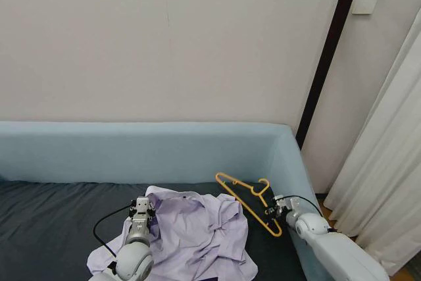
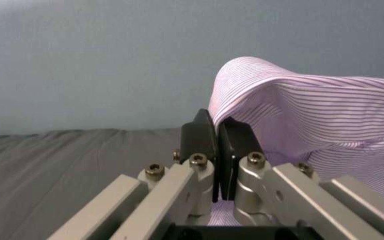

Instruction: Pick up the clothes from the sofa and hang them on the clothes hanger.

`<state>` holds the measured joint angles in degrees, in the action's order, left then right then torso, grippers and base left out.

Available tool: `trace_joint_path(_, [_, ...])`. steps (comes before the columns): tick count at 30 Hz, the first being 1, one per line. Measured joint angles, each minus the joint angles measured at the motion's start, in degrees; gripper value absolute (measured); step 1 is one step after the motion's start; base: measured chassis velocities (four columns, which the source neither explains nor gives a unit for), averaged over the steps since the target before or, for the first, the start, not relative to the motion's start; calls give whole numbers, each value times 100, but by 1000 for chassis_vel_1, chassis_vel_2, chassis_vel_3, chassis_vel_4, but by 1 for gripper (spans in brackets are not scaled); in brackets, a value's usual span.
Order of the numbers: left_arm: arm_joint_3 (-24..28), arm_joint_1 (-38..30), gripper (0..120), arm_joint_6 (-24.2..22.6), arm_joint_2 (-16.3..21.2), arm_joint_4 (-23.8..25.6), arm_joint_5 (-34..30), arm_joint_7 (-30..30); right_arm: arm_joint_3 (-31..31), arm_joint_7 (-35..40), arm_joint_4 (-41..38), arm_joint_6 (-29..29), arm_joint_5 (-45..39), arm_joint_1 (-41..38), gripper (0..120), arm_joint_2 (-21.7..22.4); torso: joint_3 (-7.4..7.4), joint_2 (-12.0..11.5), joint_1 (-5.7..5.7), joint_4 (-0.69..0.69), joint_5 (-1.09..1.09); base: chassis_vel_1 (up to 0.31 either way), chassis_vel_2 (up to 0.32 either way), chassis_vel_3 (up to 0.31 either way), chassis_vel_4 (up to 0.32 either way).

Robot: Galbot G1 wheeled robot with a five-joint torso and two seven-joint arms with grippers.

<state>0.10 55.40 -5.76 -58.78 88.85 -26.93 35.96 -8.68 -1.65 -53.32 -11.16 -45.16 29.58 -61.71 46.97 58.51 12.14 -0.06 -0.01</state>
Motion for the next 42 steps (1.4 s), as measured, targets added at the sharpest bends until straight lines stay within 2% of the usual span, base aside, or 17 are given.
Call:
trace_joint_path(6, [42,-18,0,-13,77,41,-19,-32,3,422,-881,199,73,195,4,238,0,0,0,1,-1,0,0,0,0])
trace_joint_path(9, [82,-86,0,-27,137,64,-83,-34,-66,606,-1589,580,697,473,4,490,-1,1,0,0,0,0,0,0,0])
trace_joint_path(10, [101,-107,0,-37,159,77,-120,-30,-95,636,-1748,827,993,577,4,570,-1,1,0,0,-2,0,0,0,0])
trace_joint_path(11, [101,-107,0,-37,159,77,-120,-30,-95,636,-1748,827,993,577,4,570,-1,1,0,0,-2,0,0,0,0])
trace_joint_path(12, [120,-126,0,-53,180,89,-156,-25,-111,667,-1874,1101,1343,682,4,635,-1,0,0,-2,-1,0,0,0,0])
trace_joint_path(14, [189,-197,0,-111,279,157,-268,-9,-49,897,-2254,1821,2642,1162,4,781,-1,0,0,-2,0,0,0,0,0])
trace_joint_path(15, [225,-225,0,-144,342,205,-326,-3,33,1069,-2424,1951,3052,1420,4,808,-1,0,-1,-2,0,0,0,0,0])
trace_joint_path(16, [225,-225,0,-144,342,205,-326,-3,33,1069,-2424,1951,3052,1420,4,808,-1,0,-1,-2,0,0,0,0,0])
trace_joint_path(19, [306,-309,0,-344,584,458,-662,-1,407,1420,-2868,2281,4298,2221,4,911,-1,1,0,-1,0,0,0,0,0])
trace_joint_path(25, [448,-541,0,-626,884,868,-1322,188,735,1668,-3593,2313,5424,3233,4,1083,-1,0,-1,-1,-1,0,0,0,0])
trace_joint_path(29, [619,-765,0,-820,1010,1110,-1805,438,593,1806,-3740,2373,5925,3569,4,993,-1,1,-1,-1,-1,0,0,0,0])
trace_joint_path(42, [907,-1016,0,-1081,1068,1209,-2015,736,-424,2072,-3467,1972,5960,3294,4,304,-1,1,-1,0,-2,0,0,0,0])
